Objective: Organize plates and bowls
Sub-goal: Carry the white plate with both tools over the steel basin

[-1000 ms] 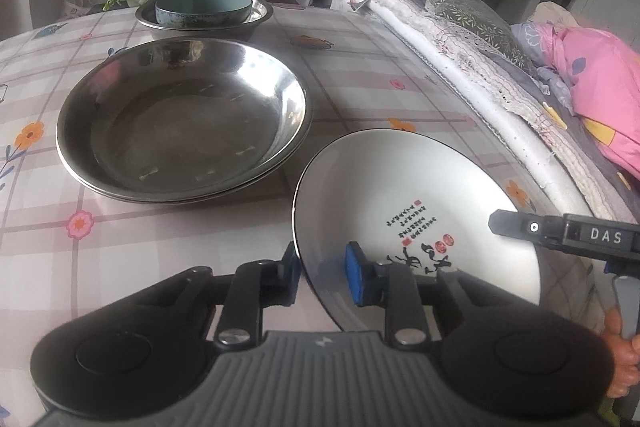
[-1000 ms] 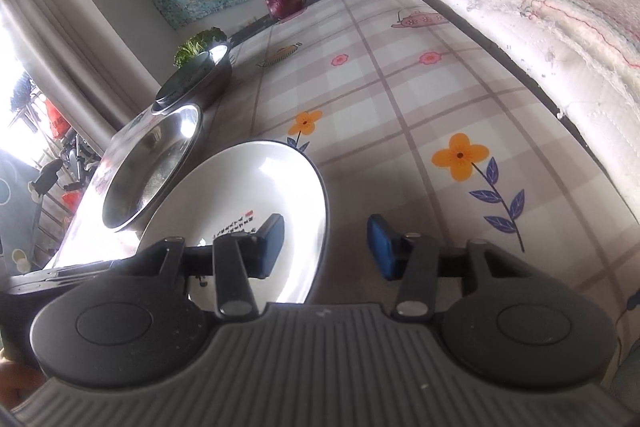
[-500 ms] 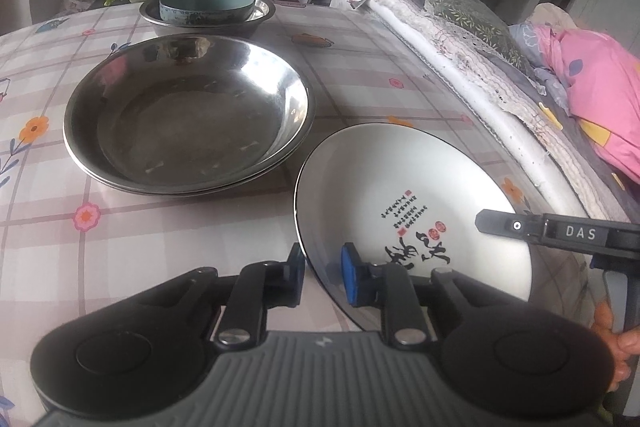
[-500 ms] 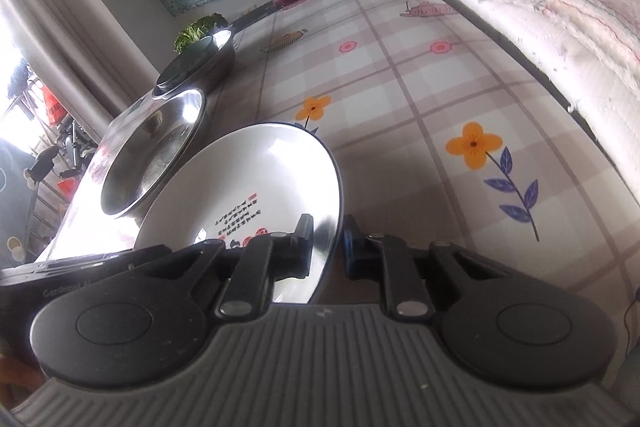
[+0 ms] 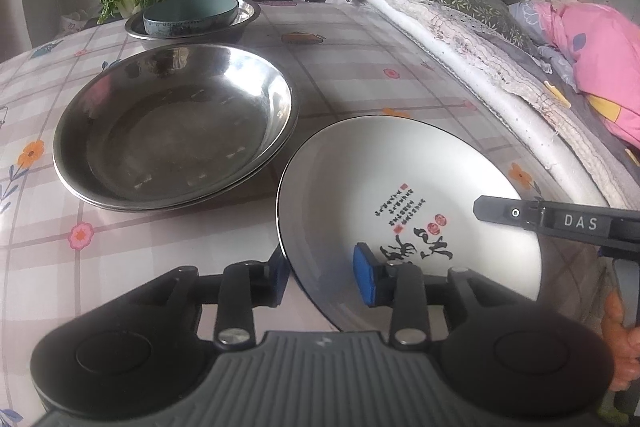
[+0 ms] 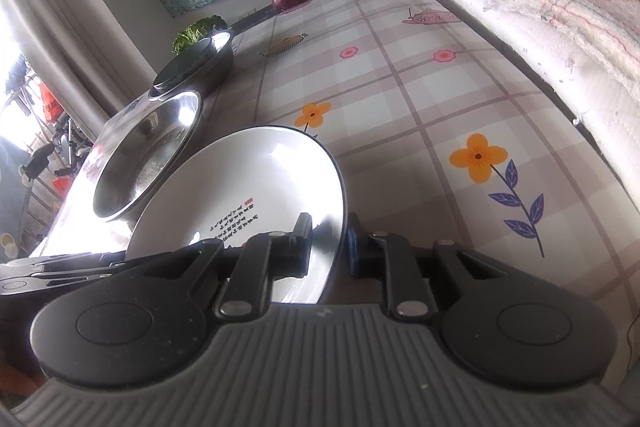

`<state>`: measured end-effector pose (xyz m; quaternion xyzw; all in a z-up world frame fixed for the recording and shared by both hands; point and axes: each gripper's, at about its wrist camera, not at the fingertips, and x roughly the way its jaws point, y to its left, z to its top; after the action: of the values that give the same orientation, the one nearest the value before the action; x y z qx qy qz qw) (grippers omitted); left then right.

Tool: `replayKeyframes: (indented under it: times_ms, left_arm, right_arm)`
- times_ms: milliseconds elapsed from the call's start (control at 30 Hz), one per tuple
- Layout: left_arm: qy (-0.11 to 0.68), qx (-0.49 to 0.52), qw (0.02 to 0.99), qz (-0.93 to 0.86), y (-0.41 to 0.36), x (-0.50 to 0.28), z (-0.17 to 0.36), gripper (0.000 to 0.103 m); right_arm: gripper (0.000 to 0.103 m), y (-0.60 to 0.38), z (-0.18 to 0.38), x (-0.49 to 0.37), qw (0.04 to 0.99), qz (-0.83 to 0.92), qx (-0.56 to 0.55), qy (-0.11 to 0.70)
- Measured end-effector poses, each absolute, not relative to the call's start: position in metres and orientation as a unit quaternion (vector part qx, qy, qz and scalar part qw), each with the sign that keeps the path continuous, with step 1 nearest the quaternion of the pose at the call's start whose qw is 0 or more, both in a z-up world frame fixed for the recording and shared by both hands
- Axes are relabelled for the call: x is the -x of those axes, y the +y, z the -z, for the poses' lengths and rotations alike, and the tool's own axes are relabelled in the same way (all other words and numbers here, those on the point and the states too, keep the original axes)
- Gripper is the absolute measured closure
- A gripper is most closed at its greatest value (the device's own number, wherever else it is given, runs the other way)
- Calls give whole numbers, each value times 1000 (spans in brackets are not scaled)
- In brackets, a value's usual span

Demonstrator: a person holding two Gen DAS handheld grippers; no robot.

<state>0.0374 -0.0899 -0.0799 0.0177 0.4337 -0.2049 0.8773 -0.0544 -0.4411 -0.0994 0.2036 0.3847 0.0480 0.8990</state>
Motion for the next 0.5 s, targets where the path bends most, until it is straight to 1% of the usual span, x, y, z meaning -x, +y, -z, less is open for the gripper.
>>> replayKeyframes:
  times_ms: [500]
  left_arm:
    - [424, -25, 882, 203, -95, -36, 71, 68]
  right_arm:
    - [85, -440, 94, 58, 906, -37, -190, 376]
